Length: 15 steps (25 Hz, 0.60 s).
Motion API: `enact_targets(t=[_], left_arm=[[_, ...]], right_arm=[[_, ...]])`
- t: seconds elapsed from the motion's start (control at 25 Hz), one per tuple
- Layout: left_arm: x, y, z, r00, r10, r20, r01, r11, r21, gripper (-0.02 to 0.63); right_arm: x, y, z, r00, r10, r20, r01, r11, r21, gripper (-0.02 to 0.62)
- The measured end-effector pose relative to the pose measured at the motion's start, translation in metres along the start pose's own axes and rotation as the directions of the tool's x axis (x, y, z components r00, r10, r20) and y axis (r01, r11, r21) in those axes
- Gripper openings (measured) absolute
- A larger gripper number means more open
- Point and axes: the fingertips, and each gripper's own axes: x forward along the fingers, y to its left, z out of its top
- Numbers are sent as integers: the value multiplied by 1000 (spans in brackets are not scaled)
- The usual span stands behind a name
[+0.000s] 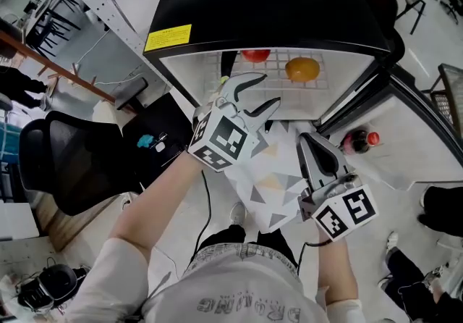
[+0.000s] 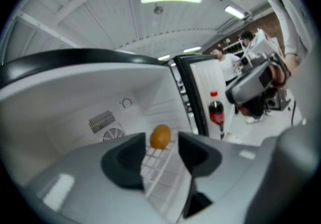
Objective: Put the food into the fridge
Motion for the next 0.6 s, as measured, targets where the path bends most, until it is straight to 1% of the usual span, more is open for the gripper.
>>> enact_targets(t=[0.2, 0.32, 0.6], left_arm=[[-24, -3, 3, 999, 13, 44, -10, 998, -55, 175], [-37, -3, 0, 998, 15, 62, -10, 996, -91, 162], [-67, 2, -1, 993, 39, 107, -23, 988, -150, 116]], right_arm=[[1, 11, 0, 1000, -12, -1, 12, 1000, -14, 2], [2, 18, 1, 1000, -17, 1, 17, 1000, -21, 2], [8, 31, 5, 1000, -26, 6, 26, 999, -37, 2]])
